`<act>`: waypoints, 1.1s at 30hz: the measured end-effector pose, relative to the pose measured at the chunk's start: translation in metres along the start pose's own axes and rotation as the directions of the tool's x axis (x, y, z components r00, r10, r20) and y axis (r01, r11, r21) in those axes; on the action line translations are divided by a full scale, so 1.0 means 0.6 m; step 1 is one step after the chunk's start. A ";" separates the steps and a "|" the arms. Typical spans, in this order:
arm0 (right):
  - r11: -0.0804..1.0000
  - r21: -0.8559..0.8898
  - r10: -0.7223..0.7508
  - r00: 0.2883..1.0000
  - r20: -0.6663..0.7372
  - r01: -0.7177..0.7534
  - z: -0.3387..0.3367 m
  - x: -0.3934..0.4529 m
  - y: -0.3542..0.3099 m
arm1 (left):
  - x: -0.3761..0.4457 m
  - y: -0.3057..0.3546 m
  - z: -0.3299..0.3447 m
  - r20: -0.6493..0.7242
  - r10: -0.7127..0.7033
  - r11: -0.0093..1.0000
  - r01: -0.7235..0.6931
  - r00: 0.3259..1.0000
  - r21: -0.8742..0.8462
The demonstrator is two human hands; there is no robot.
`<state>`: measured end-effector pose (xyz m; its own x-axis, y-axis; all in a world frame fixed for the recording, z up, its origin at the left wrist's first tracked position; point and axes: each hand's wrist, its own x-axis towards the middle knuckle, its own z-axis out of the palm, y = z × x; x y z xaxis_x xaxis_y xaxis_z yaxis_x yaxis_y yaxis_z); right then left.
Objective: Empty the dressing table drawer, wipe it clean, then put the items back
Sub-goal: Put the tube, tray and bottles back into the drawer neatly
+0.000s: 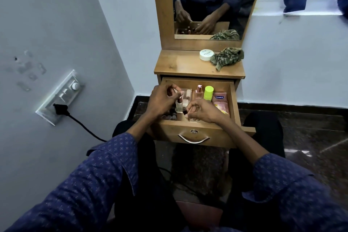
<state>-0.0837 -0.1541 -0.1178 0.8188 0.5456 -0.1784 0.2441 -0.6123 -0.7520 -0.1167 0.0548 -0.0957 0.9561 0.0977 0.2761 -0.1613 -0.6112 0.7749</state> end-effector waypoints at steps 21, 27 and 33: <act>0.979 -0.117 0.144 0.969 -0.202 -0.169 0.042 0.041 -0.034 | 0.006 -0.040 0.012 0.264 0.066 0.857 -0.190 0.962 0.480; 0.974 -0.064 0.186 0.929 -0.320 -0.217 0.030 0.046 -0.008 | 0.006 -0.039 0.015 0.280 0.033 0.841 -0.178 0.959 0.510; 0.972 -0.127 0.133 0.908 -0.397 -0.198 0.035 0.060 -0.003 | 0.002 -0.038 0.017 0.283 0.018 0.830 -0.172 0.959 0.530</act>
<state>-0.0656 -0.1215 -0.1358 0.9824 0.1867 -0.0103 0.1410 -0.7758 -0.6150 -0.1092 0.0609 -0.1186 0.9832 -0.1397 0.1177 -0.1689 -0.9406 0.2944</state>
